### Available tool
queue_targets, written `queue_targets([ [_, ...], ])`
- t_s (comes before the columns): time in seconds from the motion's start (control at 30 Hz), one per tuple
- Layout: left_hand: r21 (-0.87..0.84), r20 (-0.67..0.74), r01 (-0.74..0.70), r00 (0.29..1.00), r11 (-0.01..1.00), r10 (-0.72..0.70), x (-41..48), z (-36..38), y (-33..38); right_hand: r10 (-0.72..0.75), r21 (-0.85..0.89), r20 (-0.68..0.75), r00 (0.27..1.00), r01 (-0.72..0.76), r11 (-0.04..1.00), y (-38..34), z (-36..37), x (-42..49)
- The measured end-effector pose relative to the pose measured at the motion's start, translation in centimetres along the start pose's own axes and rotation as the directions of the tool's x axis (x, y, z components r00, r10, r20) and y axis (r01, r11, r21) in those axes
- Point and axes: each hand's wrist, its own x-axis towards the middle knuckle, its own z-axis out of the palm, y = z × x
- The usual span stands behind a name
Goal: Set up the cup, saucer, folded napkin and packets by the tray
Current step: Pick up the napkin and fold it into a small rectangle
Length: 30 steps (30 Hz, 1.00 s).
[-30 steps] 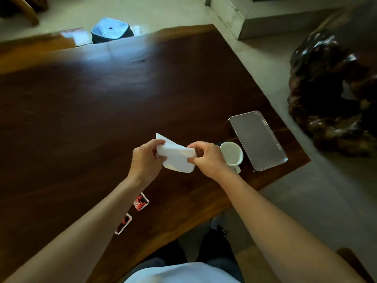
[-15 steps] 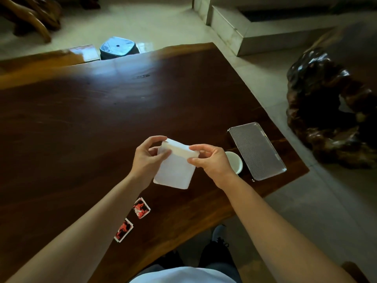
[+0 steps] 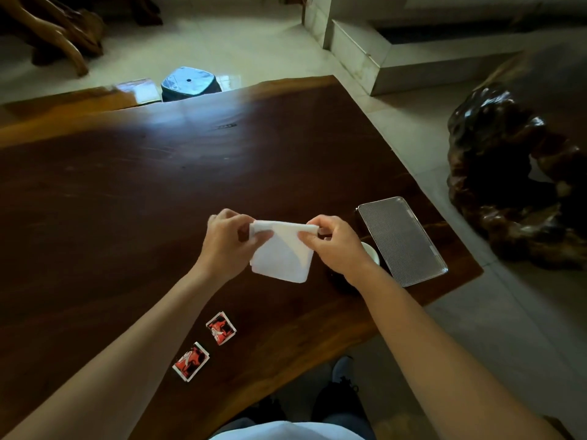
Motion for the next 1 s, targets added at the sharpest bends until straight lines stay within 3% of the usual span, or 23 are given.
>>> queue_targets([
  [0.07,-0.363,0.162,0.229,0.97,0.903,-0.181,0.2,-0.4,0.8,0.107,0.329,0.095,0.99,-0.133,0.935,0.0,-0.2,0.3],
  [0.13,-0.573,0.377,0.5,0.865,0.649,-0.332,0.2,0.0,1.8,0.193,0.513,0.142,0.971,-0.239,0.824,0.3,0.4,0.4],
  [0.23,-0.587,0.522,0.731,0.67,0.347,-0.528,0.0,1.3,2.3,0.305,0.668,0.189,0.933,-0.35,0.657,1.1,2.1,0.1],
  [0.33,-0.52,0.671,0.831,0.54,0.197,-0.508,-0.9,2.2,1.3,0.375,0.74,0.273,0.886,-0.442,0.507,1.9,2.6,-0.8],
  [0.43,-0.496,0.723,0.842,0.536,0.214,-0.435,-2.1,2.6,0.8,0.407,0.685,0.321,0.855,-0.506,0.524,3.0,2.8,-1.6],
  [0.57,-0.653,0.557,0.702,0.699,0.285,-0.448,-3.3,4.4,1.0,0.457,0.456,0.369,0.809,-0.586,0.669,3.5,3.2,-2.4],
  [0.7,-0.654,0.365,0.603,0.78,0.456,-0.508,-3.5,5.9,1.5,0.407,0.501,0.376,0.833,-0.552,0.667,3.8,2.9,-2.7],
  [0.83,-0.435,0.126,0.578,0.798,0.69,-0.589,-2.6,7.0,2.6,0.4,0.487,0.413,0.818,-0.57,0.662,4.1,2.2,-2.7],
  [0.9,-0.364,0.023,0.506,0.844,0.782,-0.536,-2.3,7.9,3.8,0.44,0.474,0.328,0.836,-0.549,0.689,4.5,1.8,-2.0],
  [1.0,-0.258,-0.064,0.411,0.896,0.874,-0.44,-1.4,9.9,6.5,0.464,0.295,0.026,0.886,-0.45,0.843,5.0,0.3,-0.4],
])
